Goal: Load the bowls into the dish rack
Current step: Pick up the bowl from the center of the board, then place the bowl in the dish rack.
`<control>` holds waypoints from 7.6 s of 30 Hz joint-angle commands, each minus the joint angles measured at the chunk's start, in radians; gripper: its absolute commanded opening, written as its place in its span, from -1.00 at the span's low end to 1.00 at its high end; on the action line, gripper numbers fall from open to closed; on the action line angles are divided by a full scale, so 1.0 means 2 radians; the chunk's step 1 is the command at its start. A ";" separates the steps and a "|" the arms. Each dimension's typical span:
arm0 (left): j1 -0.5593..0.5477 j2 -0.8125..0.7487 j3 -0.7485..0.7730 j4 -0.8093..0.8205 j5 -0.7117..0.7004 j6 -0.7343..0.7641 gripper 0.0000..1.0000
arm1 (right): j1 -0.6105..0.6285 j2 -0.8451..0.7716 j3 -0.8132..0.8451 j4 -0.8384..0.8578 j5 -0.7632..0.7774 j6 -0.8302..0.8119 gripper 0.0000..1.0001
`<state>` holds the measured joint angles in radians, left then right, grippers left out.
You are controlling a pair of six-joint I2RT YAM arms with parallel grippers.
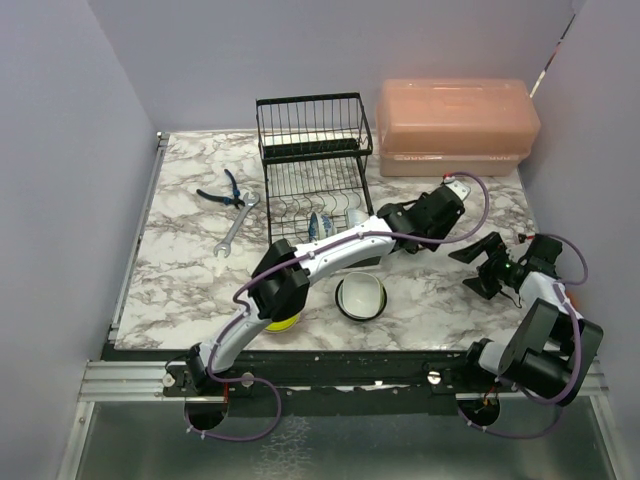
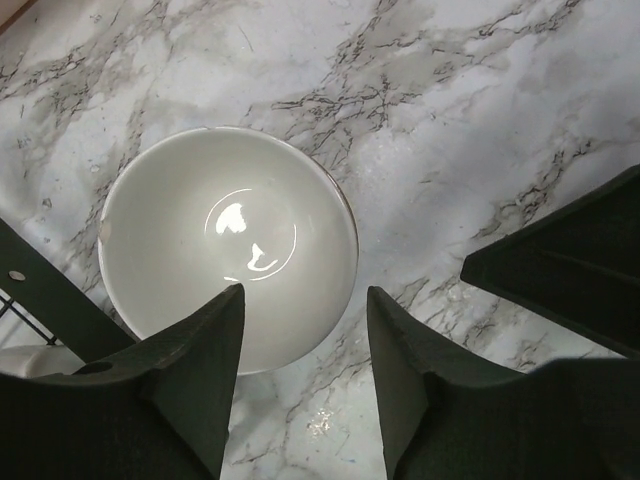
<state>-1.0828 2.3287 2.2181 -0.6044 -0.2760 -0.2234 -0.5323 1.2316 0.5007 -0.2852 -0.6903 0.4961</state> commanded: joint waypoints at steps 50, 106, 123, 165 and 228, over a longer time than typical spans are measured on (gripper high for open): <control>0.024 -0.092 -0.126 0.181 0.197 -0.102 -1.00 | -0.005 -0.009 0.000 0.014 -0.057 -0.016 0.99; 0.035 0.002 -0.020 0.005 0.161 0.109 -0.16 | -0.005 0.005 -0.003 0.023 -0.083 -0.028 0.98; 0.030 0.006 0.014 0.005 0.203 0.102 -1.00 | -0.005 0.000 0.000 0.023 -0.079 -0.028 0.97; 0.327 -0.517 -0.677 0.594 0.423 -0.308 -1.00 | 0.100 -0.034 0.034 0.059 -0.074 0.027 0.99; 0.461 -0.309 -0.933 1.193 0.527 -0.604 -1.00 | 0.113 0.000 0.076 0.006 -0.081 -0.020 1.00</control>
<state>-0.1642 1.6962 0.3309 1.4250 0.7528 -1.3811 -0.3130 1.2324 0.6197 -0.2344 -0.8612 0.4774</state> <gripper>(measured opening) 0.025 0.995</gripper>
